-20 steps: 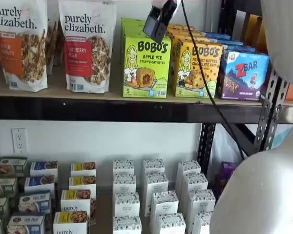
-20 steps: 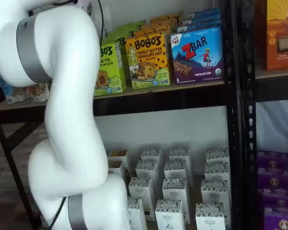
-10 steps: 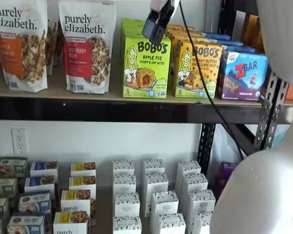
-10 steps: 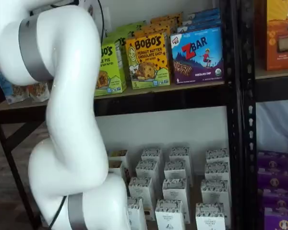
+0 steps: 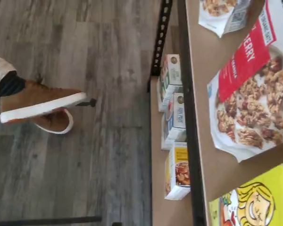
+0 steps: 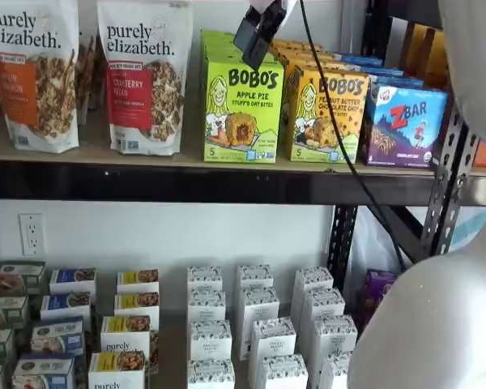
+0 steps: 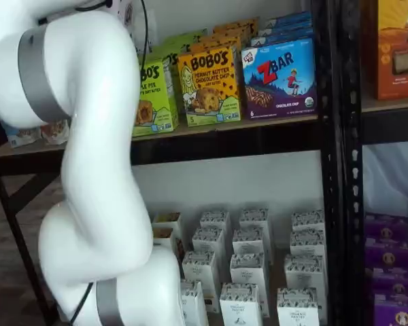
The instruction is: Pick the green box on the top shelf, the fourth from the left
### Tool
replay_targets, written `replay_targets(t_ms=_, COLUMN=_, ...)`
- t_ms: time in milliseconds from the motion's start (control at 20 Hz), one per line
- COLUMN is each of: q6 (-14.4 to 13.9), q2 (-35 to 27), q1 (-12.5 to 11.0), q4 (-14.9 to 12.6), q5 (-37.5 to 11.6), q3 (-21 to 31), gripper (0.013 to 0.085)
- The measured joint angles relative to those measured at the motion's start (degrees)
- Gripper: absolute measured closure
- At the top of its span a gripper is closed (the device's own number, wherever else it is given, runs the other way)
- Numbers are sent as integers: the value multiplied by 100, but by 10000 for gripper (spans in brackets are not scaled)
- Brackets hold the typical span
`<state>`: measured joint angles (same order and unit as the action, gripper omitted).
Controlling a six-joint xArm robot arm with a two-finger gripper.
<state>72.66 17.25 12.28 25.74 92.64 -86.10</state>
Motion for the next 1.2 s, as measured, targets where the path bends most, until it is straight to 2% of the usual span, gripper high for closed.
replay_targets(t_ms=400, q6=-87, q2=432, q1=172, q4=-190, q5=-1104, q3=630, gripper=130)
replay_targets(t_ms=550, q6=-140, q2=468, q1=247, q4=-294, q5=-1285, q3=709, gripper=130)
replay_targets(t_ms=850, q6=-156, q2=302, q1=281, q4=-446, q5=-1203, q3=546, gripper=130)
replay_targets(t_ms=1050, q6=-79, q2=123, q1=189, q4=-438, q5=-1125, q3=340, gripper=130)
replay_targets(t_ms=1200, q6=-7, q2=-92, q1=99, q4=-460, q5=-869, q3=53, gripper=130)
